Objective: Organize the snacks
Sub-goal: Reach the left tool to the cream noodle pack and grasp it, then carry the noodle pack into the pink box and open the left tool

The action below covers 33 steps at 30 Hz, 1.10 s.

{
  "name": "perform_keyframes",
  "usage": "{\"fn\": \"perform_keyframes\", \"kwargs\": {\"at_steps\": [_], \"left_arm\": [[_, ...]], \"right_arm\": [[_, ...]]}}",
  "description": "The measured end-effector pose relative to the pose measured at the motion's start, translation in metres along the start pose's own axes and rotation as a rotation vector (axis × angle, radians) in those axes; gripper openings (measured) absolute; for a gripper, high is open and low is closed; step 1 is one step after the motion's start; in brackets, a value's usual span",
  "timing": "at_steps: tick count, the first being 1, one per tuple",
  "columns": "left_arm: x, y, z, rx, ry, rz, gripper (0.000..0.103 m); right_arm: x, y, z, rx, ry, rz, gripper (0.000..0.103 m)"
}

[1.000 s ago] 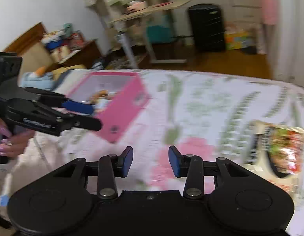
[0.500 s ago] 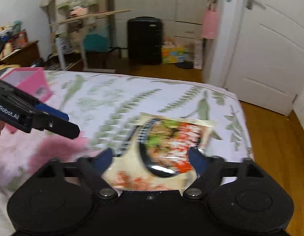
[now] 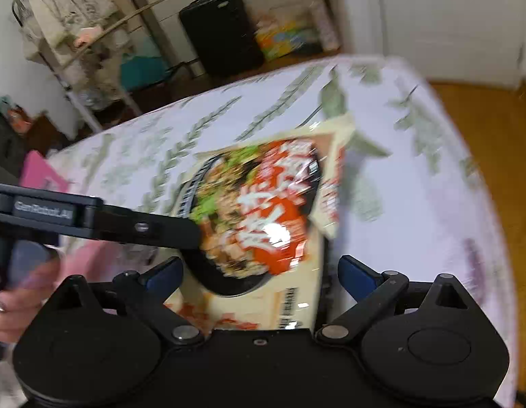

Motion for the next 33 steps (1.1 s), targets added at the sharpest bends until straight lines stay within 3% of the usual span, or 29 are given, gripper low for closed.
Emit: {"fn": "perform_keyframes", "kwargs": {"at_steps": [3,12,19,33], "left_arm": [[-0.004,-0.001,-0.002,0.007,0.015,0.016,0.063],[-0.006,-0.015,-0.048,0.024,0.041,0.073,0.063],[0.0,-0.024,-0.105,-0.018,0.066,0.151,0.064],[0.016,-0.053,-0.197,-0.005,0.111,0.158,0.064]], "right_arm": [[0.016,0.0,-0.004,-0.003,0.034,-0.034,0.1],[0.076,-0.017,-0.015,0.047,-0.037,-0.198,0.1],[0.12,-0.032,-0.037,0.034,0.032,-0.208,0.1],[0.196,-0.046,-0.065,-0.005,0.123,-0.278,0.1]]}}
Point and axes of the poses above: each gripper's, at about its wrist camera, not at the fingertips, and z roughly the way its jaws point, x to its left, y to its top, the point moved 4 cm from there along z, roughly the way its jaws point, and after that the axes turned 8 degrees about -x, right-handed, at the moved point
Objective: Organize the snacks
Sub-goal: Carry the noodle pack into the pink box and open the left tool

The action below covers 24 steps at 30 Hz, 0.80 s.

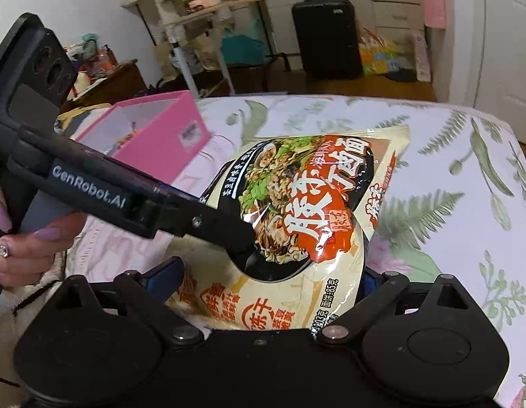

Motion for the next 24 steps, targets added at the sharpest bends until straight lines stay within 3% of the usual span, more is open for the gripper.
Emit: {"fn": "perform_keyframes", "kwargs": {"at_steps": [15,24], "left_arm": [[0.05,-0.044,-0.121,-0.083,0.117,-0.07,0.064],[0.107,-0.038,-0.182,-0.16,0.22,-0.124,0.064]], "right_arm": [[0.116,0.02,0.011,0.036,0.152,-0.156,0.098],[0.172,0.06,0.049,0.027,0.253,-0.198,0.091]]}}
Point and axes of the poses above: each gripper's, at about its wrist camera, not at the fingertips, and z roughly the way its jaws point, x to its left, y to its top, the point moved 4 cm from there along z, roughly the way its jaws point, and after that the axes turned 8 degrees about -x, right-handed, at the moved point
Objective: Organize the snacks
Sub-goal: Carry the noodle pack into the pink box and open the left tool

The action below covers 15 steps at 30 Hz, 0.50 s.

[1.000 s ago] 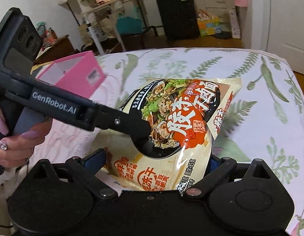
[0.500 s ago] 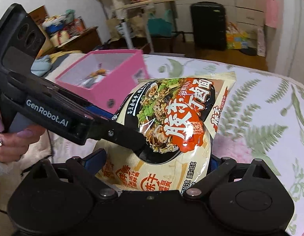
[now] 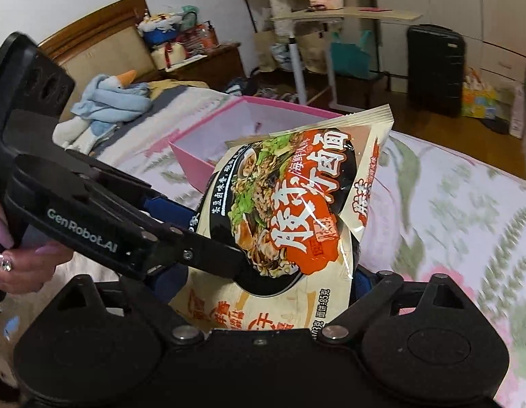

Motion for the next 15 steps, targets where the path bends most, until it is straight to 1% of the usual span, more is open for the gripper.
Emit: {"fn": "perform_keyframes", "kwargs": {"at_steps": [1,3,7,10,15], "left_arm": [[0.007,0.005,-0.004,-0.016,0.014,-0.003,0.064],[0.022,0.015,-0.013,-0.044,0.043,-0.01,0.064],[0.055,0.042,-0.021,-0.079,0.091,-0.012,0.064],[0.076,0.064,-0.016,-0.08,0.125,0.008,0.064],[0.107,0.091,0.011,-0.051,0.177,0.001,0.064]], "right_arm": [[0.003,0.007,0.006,-0.003,0.013,0.002,0.09],[0.004,0.021,0.019,0.0,0.034,0.005,0.084],[0.001,0.046,0.048,0.003,0.081,0.063,0.079],[-0.002,0.058,0.072,-0.004,0.088,0.102,0.078],[-0.012,0.067,0.114,0.019,0.081,0.218,0.077]]}}
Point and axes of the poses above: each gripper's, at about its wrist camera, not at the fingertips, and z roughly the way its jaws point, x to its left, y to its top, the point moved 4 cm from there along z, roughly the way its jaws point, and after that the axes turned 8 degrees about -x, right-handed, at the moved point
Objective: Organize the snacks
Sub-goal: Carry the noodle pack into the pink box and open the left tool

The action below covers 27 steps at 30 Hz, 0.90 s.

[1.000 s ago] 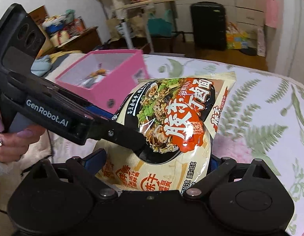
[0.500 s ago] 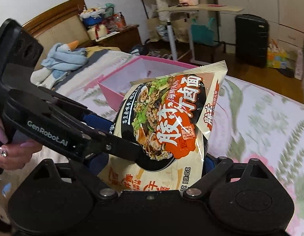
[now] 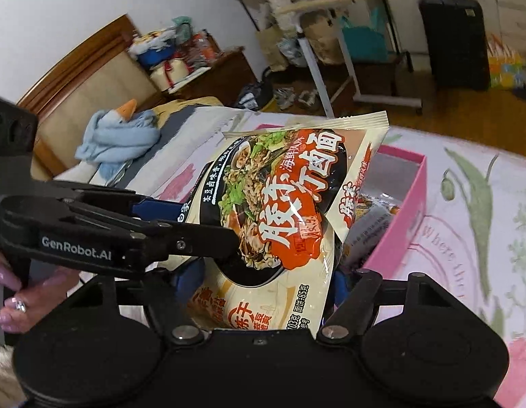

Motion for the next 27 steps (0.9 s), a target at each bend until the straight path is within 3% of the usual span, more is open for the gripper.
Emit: {"fn": "perform_keyframes", "kwargs": {"at_steps": [7,12,16,21,27], "left_arm": [[0.021,0.018,0.04,0.024,0.033,0.004,0.065],[0.028,0.018,0.065,0.011,0.044,-0.008,0.065],[0.027,0.01,0.065,-0.049,0.107,0.013,0.066],[0.028,-0.002,0.049,-0.072,0.068,-0.05,0.066],[0.014,-0.02,0.017,-0.115,0.072,-0.028,0.066]], "right_arm": [[-0.016,0.009,0.044,0.03,-0.051,0.133,0.078],[-0.02,0.009,0.06,0.058,-0.116,0.105,0.081],[-0.002,-0.002,0.041,0.04,-0.114,-0.006,0.083],[0.005,-0.013,0.003,-0.042,-0.162,-0.087,0.084],[-0.003,-0.027,-0.038,-0.149,-0.209,-0.111,0.084]]}}
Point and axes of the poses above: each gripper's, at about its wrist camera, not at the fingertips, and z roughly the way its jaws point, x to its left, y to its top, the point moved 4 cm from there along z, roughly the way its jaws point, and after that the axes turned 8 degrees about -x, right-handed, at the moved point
